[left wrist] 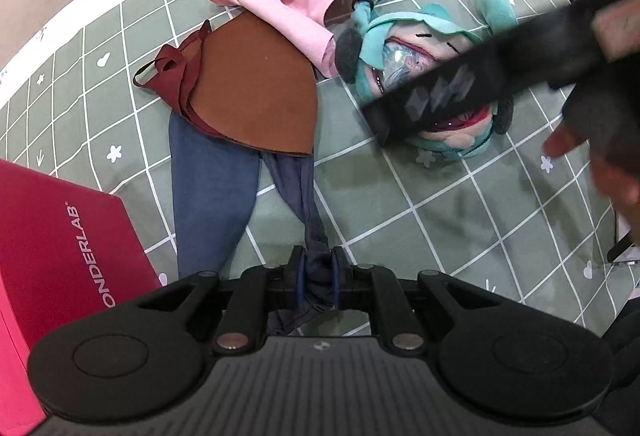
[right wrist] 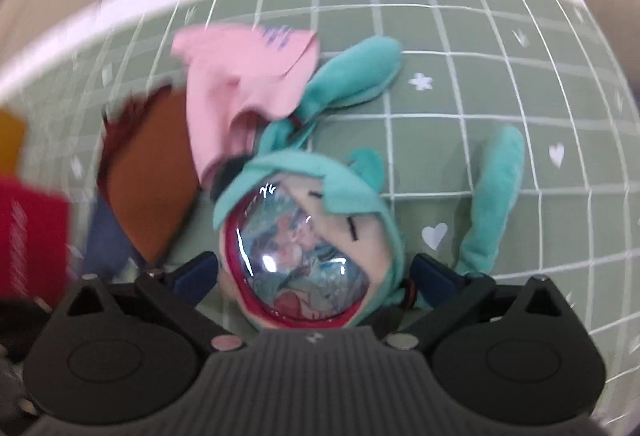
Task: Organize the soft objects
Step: 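Grasp the navy cloth strap with the left tool while the right tool holds the doll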
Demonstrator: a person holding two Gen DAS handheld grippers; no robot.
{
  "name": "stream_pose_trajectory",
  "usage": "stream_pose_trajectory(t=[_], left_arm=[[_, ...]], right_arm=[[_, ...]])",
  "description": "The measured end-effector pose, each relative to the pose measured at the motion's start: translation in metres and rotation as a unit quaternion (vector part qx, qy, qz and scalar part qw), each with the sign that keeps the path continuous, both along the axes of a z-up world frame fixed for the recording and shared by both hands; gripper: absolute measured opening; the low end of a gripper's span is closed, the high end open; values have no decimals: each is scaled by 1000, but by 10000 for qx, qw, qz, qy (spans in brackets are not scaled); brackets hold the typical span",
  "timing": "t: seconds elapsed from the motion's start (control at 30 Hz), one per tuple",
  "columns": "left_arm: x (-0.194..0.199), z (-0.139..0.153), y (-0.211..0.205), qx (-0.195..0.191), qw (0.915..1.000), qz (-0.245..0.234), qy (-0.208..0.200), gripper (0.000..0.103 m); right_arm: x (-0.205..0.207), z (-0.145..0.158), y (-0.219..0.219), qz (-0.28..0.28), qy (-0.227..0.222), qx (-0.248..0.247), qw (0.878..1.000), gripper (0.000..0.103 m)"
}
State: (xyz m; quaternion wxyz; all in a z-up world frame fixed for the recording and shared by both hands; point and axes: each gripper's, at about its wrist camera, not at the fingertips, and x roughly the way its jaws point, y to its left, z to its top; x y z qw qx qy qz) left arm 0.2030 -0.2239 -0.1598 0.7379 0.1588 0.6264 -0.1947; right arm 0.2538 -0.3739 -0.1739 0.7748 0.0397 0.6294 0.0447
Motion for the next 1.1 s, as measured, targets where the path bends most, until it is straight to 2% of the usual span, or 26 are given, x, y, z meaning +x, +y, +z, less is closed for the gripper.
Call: stream_pose_trajectory(t=[0.1, 0.13, 0.4, 0.67, 0.97, 1.1], left_arm=[[2, -2, 3, -59, 10000, 63, 19, 15], [2, -2, 4, -81, 9999, 76, 18, 15], [1, -1, 8, -135, 9998, 162, 27, 15], [0, 1, 16, -271, 9993, 265, 46, 14], [-3, 13, 29, -463, 9979, 443, -12, 14], [-4, 24, 37, -513, 9973, 528, -54, 14]], right_arm=[[0, -5, 18, 242, -38, -514, 9984, 101], [-1, -5, 21, 280, -80, -553, 9980, 101], [-7, 0, 18, 85, -323, -576, 9978, 87], [-11, 7, 21, 35, -427, -729, 9964, 85], [-17, 25, 17, -179, -587, -680, 9958, 85], [-19, 40, 14, -328, -614, -508, 9963, 85]])
